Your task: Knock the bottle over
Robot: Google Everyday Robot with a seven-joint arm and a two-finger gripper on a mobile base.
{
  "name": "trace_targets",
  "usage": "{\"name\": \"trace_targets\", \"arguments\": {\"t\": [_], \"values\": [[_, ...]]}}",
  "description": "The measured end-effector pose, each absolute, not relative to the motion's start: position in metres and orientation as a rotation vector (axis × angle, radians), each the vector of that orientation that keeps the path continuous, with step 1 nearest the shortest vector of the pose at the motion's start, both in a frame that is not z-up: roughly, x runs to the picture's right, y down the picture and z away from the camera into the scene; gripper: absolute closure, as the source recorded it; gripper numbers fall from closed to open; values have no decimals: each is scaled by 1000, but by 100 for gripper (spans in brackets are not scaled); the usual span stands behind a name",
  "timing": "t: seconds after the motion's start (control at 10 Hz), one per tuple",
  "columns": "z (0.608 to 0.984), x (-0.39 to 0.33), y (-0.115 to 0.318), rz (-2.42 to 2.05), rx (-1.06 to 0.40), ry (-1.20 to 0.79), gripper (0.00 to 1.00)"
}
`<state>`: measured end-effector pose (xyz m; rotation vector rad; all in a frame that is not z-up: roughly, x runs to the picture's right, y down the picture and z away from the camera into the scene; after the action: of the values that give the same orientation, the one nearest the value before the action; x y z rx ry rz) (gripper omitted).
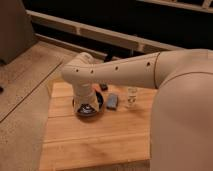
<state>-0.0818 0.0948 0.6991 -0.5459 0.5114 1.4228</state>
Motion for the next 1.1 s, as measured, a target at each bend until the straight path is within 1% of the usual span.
{"name": "trace_targets", "arguments": {"t": [0.3, 0.7, 0.8, 1.0, 1.1], "values": [[707, -48, 83, 1361, -536, 474, 35], [720, -5, 52, 1333, -552, 340, 35], [723, 19, 45, 1355, -566, 315, 35], [726, 59, 44, 1408, -583, 320, 35], [729, 90, 46, 1451, -590, 338, 35]]}}
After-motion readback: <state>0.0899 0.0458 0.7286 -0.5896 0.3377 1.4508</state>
